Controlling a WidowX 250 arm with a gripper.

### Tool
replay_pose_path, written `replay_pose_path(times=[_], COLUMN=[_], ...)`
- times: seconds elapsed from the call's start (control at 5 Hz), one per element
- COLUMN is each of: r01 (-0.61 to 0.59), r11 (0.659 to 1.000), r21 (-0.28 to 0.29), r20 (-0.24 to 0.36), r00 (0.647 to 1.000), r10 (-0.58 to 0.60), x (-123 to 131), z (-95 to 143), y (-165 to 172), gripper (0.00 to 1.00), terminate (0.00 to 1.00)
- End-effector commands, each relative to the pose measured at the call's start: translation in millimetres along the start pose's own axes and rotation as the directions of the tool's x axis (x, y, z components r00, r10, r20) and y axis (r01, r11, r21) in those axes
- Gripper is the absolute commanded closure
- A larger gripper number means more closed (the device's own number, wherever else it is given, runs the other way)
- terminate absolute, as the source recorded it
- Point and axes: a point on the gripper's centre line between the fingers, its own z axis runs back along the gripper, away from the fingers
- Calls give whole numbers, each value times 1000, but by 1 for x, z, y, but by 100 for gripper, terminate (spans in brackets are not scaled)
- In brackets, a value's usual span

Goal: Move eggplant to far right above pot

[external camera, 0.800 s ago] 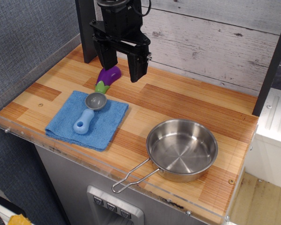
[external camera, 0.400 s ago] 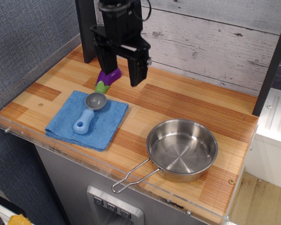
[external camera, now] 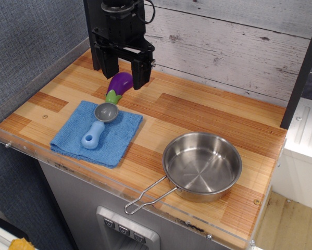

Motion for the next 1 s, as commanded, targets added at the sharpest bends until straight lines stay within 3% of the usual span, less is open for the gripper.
replay_pose_path(times=[0.0,0.4,0.8], r01=[-112,-190,-239], r11=[992,975,964], r21=[54,112,115], r20=[50,53,89], r00=[993,981,969], r10=[109,185,230], x=[15,11,18], z=[6,-10,-31], y=[48,65,69], gripper=[0,0,0], terminate=[0,0,0])
